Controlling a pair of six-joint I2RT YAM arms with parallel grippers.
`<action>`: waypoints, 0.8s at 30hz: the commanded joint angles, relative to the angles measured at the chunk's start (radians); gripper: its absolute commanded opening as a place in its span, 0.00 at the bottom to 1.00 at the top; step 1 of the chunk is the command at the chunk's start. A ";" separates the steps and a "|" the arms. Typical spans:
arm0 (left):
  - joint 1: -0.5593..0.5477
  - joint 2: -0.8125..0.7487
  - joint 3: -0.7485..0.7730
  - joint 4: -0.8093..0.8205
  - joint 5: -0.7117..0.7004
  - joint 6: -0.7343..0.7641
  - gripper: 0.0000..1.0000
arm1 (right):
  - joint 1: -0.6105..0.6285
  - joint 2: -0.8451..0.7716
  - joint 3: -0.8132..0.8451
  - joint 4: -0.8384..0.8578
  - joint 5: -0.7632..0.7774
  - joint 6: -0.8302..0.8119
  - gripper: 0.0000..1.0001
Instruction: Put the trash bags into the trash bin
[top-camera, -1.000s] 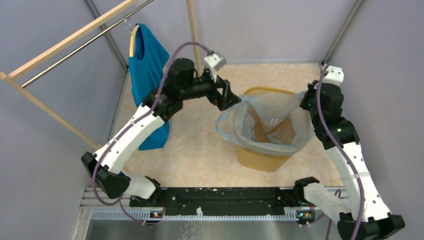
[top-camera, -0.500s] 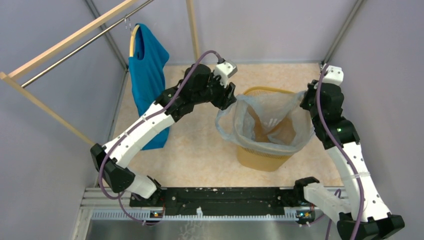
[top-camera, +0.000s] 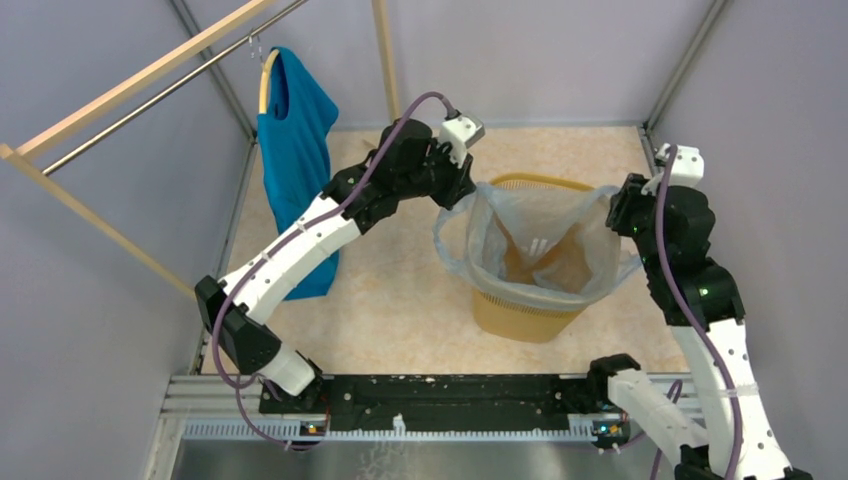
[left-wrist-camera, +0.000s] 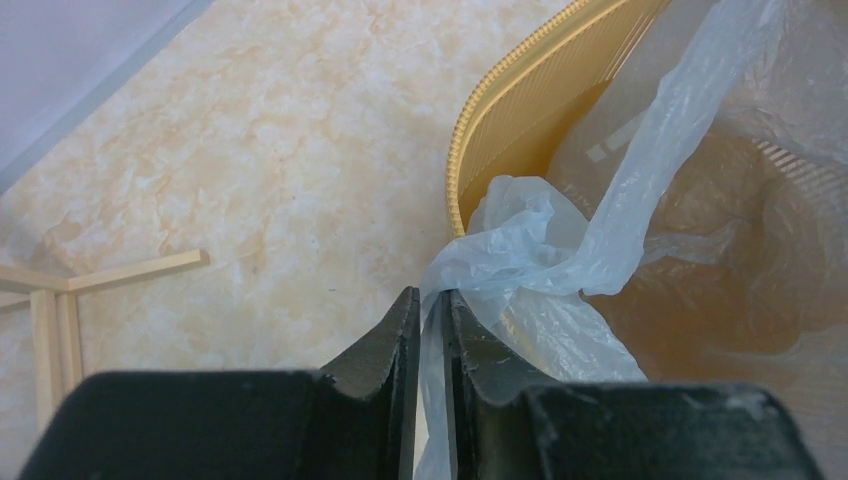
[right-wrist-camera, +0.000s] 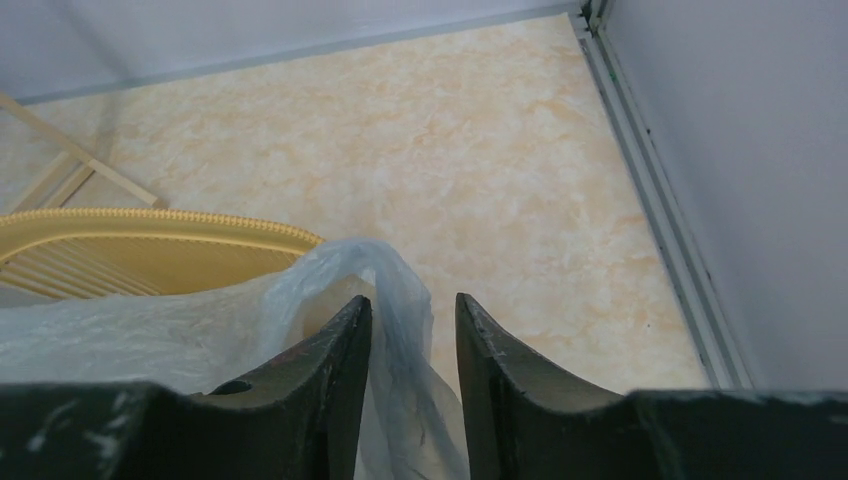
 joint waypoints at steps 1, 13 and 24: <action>0.000 0.003 0.015 0.030 0.013 0.001 0.18 | -0.003 -0.015 -0.005 0.005 0.016 -0.031 0.33; 0.046 0.064 0.063 0.095 -0.019 -0.068 0.00 | -0.004 0.120 -0.004 0.094 0.129 0.007 0.00; 0.100 0.137 0.063 0.218 0.043 -0.189 0.00 | -0.015 0.124 -0.008 0.082 0.154 0.002 0.00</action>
